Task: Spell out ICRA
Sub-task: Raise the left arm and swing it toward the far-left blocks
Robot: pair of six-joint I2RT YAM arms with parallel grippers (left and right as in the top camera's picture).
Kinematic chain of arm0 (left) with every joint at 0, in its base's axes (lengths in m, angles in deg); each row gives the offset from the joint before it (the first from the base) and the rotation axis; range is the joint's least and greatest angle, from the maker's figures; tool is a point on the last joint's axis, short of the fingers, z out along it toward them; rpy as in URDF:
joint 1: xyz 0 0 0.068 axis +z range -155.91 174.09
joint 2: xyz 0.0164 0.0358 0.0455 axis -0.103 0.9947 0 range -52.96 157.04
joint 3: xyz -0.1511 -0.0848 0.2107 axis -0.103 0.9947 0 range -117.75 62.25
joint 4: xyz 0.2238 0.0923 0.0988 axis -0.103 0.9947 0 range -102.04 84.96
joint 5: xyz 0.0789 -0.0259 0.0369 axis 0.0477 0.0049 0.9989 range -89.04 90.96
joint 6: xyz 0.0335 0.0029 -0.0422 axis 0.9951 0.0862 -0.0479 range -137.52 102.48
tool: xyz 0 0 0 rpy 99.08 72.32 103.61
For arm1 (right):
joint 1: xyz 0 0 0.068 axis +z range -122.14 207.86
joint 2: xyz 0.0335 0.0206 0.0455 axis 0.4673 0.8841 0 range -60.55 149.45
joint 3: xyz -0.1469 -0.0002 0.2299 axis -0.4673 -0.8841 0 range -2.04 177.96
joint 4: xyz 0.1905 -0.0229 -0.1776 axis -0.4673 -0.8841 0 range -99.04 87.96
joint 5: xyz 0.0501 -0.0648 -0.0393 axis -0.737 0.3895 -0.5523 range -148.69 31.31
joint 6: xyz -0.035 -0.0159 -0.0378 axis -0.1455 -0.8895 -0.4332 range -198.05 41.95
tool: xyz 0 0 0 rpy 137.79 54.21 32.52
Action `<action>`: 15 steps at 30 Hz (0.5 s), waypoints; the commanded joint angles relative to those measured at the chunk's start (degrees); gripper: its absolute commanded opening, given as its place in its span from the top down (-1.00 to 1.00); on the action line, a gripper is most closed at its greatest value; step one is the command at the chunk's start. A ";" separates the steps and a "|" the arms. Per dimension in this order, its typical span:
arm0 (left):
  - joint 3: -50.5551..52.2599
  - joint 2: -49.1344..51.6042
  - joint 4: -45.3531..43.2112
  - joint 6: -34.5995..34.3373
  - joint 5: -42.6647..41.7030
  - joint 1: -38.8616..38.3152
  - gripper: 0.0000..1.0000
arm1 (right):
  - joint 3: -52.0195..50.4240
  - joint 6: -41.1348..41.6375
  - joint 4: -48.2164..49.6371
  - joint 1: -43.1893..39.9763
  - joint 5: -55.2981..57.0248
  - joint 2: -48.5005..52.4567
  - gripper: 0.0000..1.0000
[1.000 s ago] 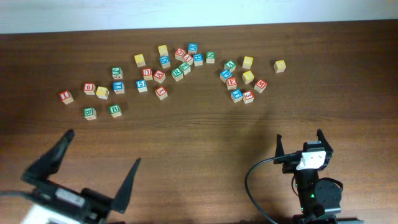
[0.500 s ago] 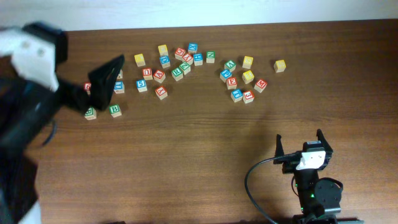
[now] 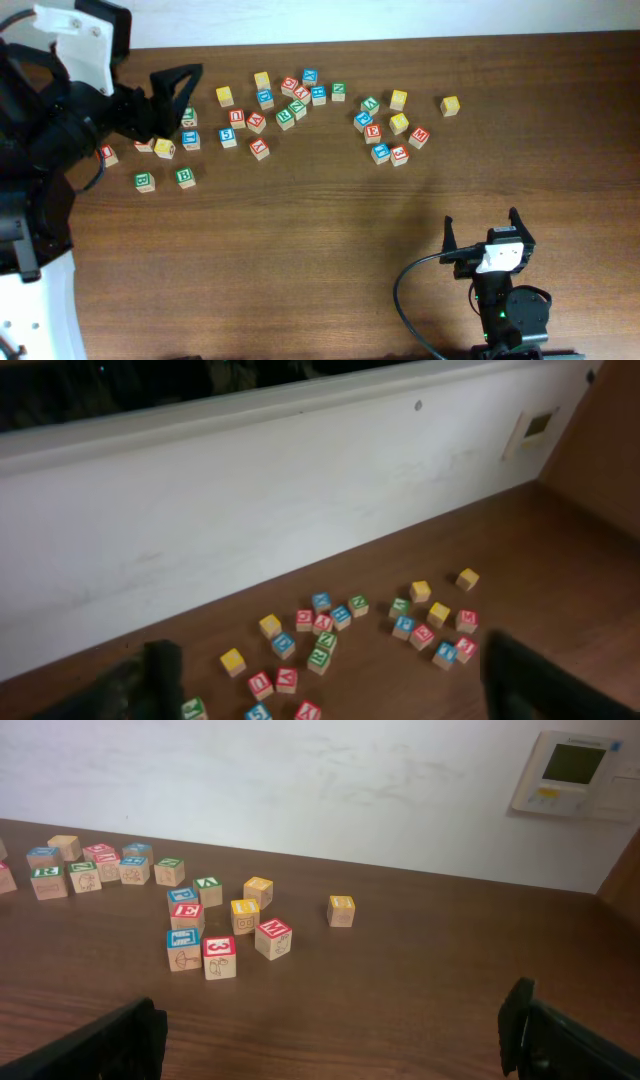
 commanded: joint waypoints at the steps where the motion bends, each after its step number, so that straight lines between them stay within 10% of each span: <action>1: -0.85 0.39 -0.04 0.57 0.02 -0.22 -0.01 | -0.28 0.24 -0.46 -0.37 -0.13 -0.17 -0.97; 5: -0.85 0.72 -0.17 0.57 5.73 -0.22 0.97 | -0.28 0.24 -0.46 -0.37 -0.11 -0.17 -0.97; 15: -0.85 5.62 -0.70 -8.02 26.64 -0.22 1.00 | -0.28 0.24 -0.46 -0.37 -0.13 -0.17 -0.97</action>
